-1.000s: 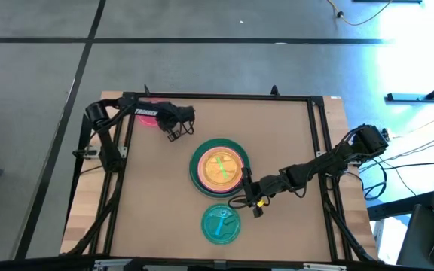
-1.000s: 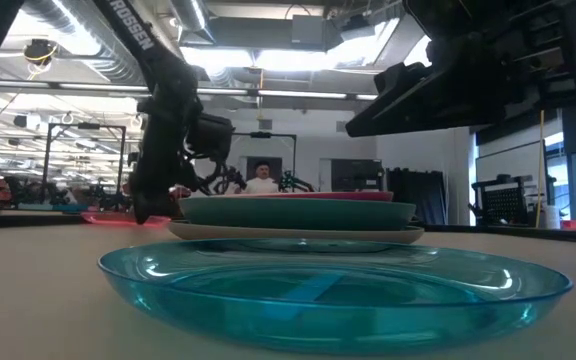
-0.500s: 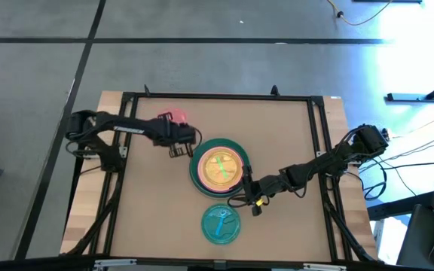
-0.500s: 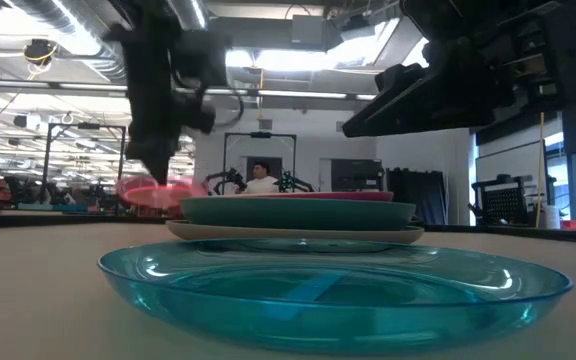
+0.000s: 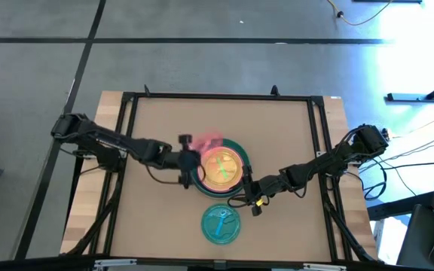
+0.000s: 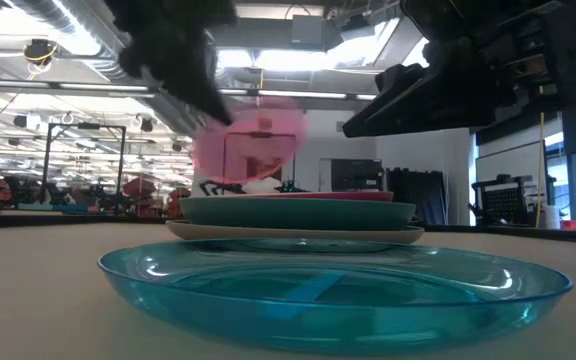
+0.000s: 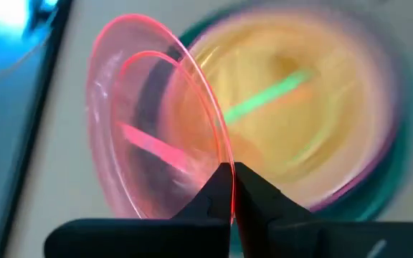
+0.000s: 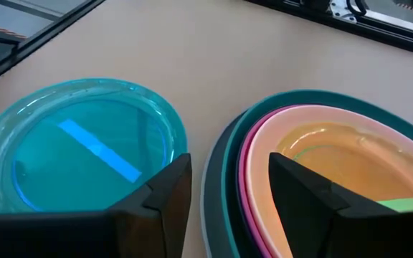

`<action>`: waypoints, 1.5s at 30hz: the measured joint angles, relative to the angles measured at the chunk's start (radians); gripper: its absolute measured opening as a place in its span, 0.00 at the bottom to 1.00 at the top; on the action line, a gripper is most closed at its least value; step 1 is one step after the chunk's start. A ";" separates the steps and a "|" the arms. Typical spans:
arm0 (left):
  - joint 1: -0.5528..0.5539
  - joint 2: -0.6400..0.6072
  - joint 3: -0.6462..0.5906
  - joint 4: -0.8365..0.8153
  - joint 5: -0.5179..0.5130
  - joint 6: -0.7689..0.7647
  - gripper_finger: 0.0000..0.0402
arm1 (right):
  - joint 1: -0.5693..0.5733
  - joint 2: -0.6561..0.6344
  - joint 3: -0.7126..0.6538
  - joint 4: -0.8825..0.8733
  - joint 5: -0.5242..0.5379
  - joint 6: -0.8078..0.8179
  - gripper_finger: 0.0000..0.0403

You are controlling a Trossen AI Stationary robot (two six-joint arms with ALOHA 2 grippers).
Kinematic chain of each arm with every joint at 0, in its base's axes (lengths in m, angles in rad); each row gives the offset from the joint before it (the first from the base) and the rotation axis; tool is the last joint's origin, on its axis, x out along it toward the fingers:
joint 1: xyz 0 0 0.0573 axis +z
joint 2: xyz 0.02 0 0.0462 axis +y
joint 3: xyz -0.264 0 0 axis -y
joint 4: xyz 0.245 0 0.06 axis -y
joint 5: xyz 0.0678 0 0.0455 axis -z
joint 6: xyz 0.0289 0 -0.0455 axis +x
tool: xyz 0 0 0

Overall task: Stack plastic plates
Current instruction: Stack the light pink plate on top of the green plate, then stack the blue plate on top of the light pink plate

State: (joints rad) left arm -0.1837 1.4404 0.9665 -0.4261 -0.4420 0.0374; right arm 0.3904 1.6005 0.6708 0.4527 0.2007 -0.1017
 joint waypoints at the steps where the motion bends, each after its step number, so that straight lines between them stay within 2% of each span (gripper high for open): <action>1: -0.013 0.005 0.000 0.048 0.030 0.021 0.01 | 0.000 0.000 0.000 0.000 0.000 0.000 0.44; 5: -0.055 0.035 0.000 0.161 0.122 0.069 0.01 | 0.000 0.000 0.000 -0.004 0.000 0.000 0.44; 8: -0.077 0.068 0.000 0.186 0.154 0.072 0.01 | 0.002 0.000 0.000 -0.003 0.000 0.000 0.44; 17: -0.093 0.176 0.000 0.232 0.138 0.081 0.01 | 0.002 0.000 0.000 0.001 -0.001 0.000 0.44; 22: -0.083 0.193 0.000 0.247 0.130 0.089 0.01 | 0.002 0.000 0.000 0.000 -0.002 0.000 0.44; 26: -0.070 0.193 0.000 0.248 0.119 0.088 0.08 | 0.002 0.000 0.000 -0.002 -0.002 0.000 0.44; 32: -0.063 0.193 0.000 0.242 0.135 0.076 0.25 | 0.002 0.000 0.000 -0.008 -0.002 0.000 0.44; 38: -0.102 0.163 0.000 0.226 0.147 0.067 0.38 | 0.002 0.000 0.000 -0.008 -0.003 0.000 0.44; 41: -0.133 0.141 0.000 0.220 0.133 0.021 0.41 | 0.002 0.000 0.000 -0.007 -0.003 0.000 0.44; 45: -0.165 0.125 0.000 0.224 0.122 -0.139 0.42 | 0.002 0.000 0.000 -0.008 -0.006 0.004 0.44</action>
State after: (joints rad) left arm -0.3491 1.5653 0.9668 -0.2023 -0.3198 -0.1014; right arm 0.3923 1.6005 0.6708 0.4447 0.1947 -0.0978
